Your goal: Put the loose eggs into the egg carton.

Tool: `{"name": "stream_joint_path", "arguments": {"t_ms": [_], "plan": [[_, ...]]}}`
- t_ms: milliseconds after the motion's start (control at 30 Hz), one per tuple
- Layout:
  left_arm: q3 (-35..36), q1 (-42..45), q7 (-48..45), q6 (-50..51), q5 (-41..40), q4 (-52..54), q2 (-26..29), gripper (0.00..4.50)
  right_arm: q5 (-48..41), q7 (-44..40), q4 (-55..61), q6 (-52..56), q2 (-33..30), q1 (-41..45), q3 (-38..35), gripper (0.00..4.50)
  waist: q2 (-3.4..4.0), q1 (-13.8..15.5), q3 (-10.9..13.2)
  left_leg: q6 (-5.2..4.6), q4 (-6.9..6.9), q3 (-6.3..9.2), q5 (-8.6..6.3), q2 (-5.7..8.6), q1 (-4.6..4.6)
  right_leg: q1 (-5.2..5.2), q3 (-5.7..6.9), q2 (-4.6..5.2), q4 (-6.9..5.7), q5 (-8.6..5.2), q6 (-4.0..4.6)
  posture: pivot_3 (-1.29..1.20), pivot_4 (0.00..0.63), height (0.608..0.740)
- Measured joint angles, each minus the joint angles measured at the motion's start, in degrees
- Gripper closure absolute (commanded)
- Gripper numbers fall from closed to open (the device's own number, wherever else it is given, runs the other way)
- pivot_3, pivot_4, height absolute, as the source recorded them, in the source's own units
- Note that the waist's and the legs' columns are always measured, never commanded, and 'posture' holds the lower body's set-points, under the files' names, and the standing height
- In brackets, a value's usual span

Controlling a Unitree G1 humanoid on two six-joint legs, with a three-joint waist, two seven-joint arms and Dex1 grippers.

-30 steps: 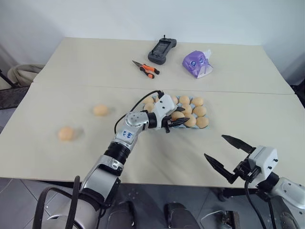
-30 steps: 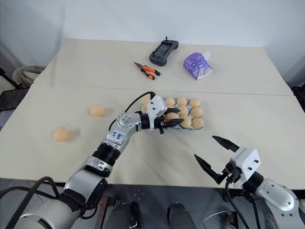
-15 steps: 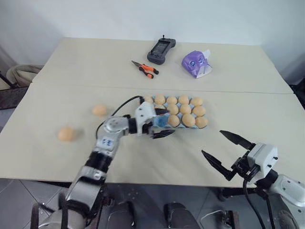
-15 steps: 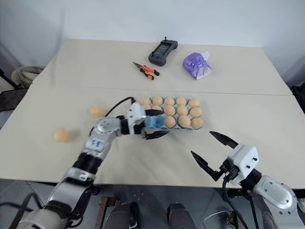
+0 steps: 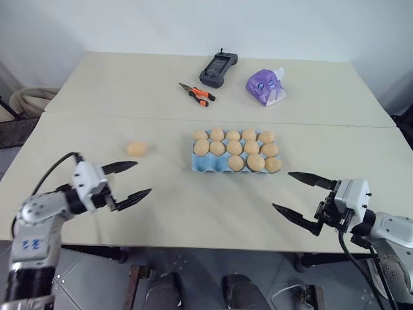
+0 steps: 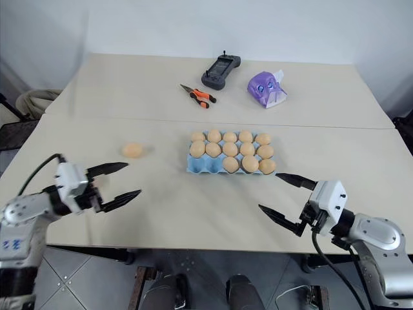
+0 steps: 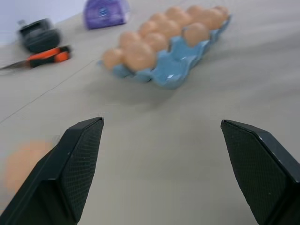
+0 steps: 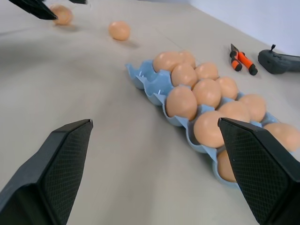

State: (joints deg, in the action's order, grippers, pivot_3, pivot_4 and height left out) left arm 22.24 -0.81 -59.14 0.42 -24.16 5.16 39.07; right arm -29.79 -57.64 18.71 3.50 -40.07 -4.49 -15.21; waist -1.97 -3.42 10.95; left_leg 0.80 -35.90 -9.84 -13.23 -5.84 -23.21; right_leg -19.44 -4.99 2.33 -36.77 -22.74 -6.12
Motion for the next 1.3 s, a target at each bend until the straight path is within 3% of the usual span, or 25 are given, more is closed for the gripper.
{"name": "stream_joint_path", "arguments": {"t_ms": [100,267,433,633,733,900,967,1167,1300], "plan": [[4.02,-7.40,1.06,0.28,-0.22,2.12,0.61,0.12,0.07,-1.59,-3.78,-0.92,-0.10,1.76,-0.29,0.00,0.00,-0.03,0.00,0.01,0.09,0.00,-0.01,0.00,0.01,-0.04,0.00,-0.01,0.10,-0.01,0.02,0.00,0.150,0.740],[10.31,-7.81,10.93,0.74,-1.02,2.94,-3.58,0.12,0.81,-3.43,-7.98,-2.80,-0.09,4.03,-0.26,0.00,0.00,0.36,0.00,0.07,0.06,0.20,-0.22,0.13,0.00,0.15,0.18,0.15,0.20,-0.02,0.05,0.00,0.150,0.740],[10.86,-8.24,17.62,3.62,-2.10,3.36,-7.57,0.12,1.53,-3.65,-8.74,-3.54,0.12,4.65,0.21,0.00,-0.02,0.11,-0.01,0.17,0.06,0.11,-0.17,0.12,0.00,0.15,0.12,0.13,0.29,0.00,0.02,0.00,0.150,0.740],[10.81,-8.36,20.04,7.50,-4.97,4.73,-8.70,0.12,1.65,-3.36,-8.90,-3.54,0.17,4.50,0.34,0.00,-0.02,0.02,-0.01,0.13,0.06,0.10,-0.08,0.06,0.00,0.10,0.11,-0.04,0.27,0.00,0.02,0.00,0.150,0.740],[9.77,-3.54,21.92,11.49,-5.66,4.44,-7.74,0.12,1.63,-2.60,-8.51,-3.46,0.28,3.79,0.32,0.00,-0.02,0.40,-0.01,0.26,0.00,0.17,-0.14,0.08,0.00,0.12,0.16,0.02,0.23,0.00,0.02,0.00,0.150,0.740],[0.41,8.69,23.39,17.42,-1.20,-1.21,-2.90,0.12,1.45,-1.42,-7.08,-2.26,0.28,2.24,0.10,0.00,-0.01,0.38,-0.02,0.21,-0.04,0.05,-0.13,0.27,0.03,0.20,0.12,0.05,0.22,0.04,-0.06,0.00,0.150,0.740],[-5.31,16.54,24.67,18.67,2.66,-7.95,-2.90,0.12,1.50,-0.71,-6.79,-2.00,0.33,1.89,0.21,0.00,-0.02,0.44,-0.01,0.14,-0.07,0.02,-0.09,0.35,-0.02,0.12,0.08,-0.02,0.21,0.08,-0.13,0.00,0.150,0.740],[-12.77,31.23,26.87,15.85,10.22,-24.16,-5.31,0.12,1.50,1.32,-4.20,-1.55,1.16,0.79,0.52,0.00,-0.03,0.44,-0.01,0.02,-0.13,-0.11,0.04,0.18,-0.09,-0.11,-0.03,-0.53,0.14,0.08,-0.15,0.00,0.150,0.740],[-15.99,36.77,26.99,13.91,13.52,-31.02,-6.60,0.12,1.54,2.71,-2.09,-1.14,2.18,-0.69,1.21,0.00,-0.03,0.35,-0.01,0.14,-0.17,-0.15,0.02,0.04,-0.08,-0.19,-0.14,-0.71,-0.02,0.01,-0.13,0.00,0.150,0.740]]}}
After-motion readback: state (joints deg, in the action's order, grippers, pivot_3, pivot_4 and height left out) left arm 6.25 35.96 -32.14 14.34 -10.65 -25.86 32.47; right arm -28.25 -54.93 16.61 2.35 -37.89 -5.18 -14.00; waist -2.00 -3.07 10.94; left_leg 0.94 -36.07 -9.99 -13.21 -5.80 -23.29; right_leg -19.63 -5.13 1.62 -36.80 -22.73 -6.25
